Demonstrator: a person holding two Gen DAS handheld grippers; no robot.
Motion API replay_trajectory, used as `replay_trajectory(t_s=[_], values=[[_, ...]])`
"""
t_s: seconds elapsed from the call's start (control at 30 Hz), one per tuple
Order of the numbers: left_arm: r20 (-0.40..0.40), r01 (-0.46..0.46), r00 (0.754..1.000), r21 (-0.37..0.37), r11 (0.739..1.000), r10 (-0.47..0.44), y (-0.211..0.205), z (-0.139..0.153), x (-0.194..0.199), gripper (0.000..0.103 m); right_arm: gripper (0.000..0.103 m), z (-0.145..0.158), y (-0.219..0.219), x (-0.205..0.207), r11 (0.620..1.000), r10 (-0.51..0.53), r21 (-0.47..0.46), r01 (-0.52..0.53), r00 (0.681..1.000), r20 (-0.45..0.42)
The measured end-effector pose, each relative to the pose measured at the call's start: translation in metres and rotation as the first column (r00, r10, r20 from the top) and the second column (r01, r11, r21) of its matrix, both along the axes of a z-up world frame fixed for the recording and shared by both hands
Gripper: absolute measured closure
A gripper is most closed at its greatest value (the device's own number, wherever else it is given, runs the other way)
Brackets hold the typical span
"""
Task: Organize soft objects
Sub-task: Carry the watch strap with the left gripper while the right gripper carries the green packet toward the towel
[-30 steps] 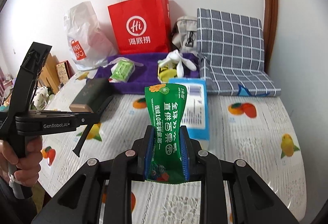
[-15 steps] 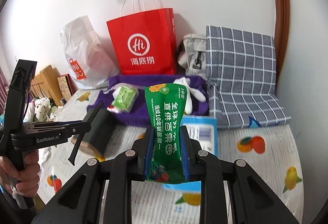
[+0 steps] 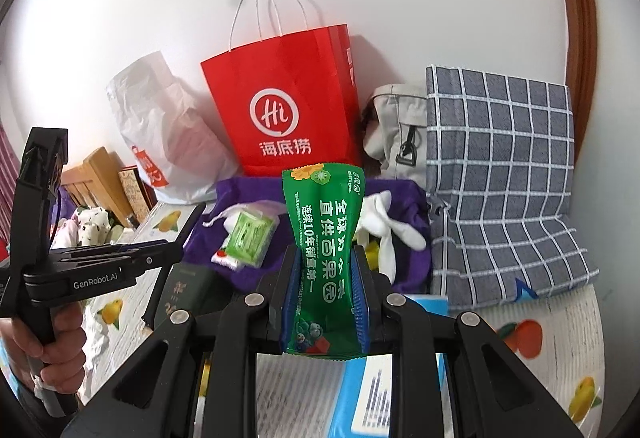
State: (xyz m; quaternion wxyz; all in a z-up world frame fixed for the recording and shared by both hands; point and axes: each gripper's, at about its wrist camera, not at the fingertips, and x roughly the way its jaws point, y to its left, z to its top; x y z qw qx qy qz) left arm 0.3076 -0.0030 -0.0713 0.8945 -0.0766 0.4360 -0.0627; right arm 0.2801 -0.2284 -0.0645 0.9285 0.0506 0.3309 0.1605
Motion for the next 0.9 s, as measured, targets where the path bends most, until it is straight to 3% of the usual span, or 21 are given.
replay_trajectory(t_s=[0.63, 0.9], values=[[-0.007, -0.028, 1.000, -0.030, 0.999, 0.028, 0.016, -0.005, 0.070, 0.083, 0.078, -0.008, 0.000, 0.084, 0.996, 0.043, 0.074, -0.039, 0.998, -0.046], [-0.027, -0.005, 1.000, -0.039, 0.999, 0.004, 0.008, -0.019, 0.106, 0.083, 0.078, -0.020, 0.012, 0.118, 0.997, 0.056, 0.051, -0.052, 0.996, -0.067]])
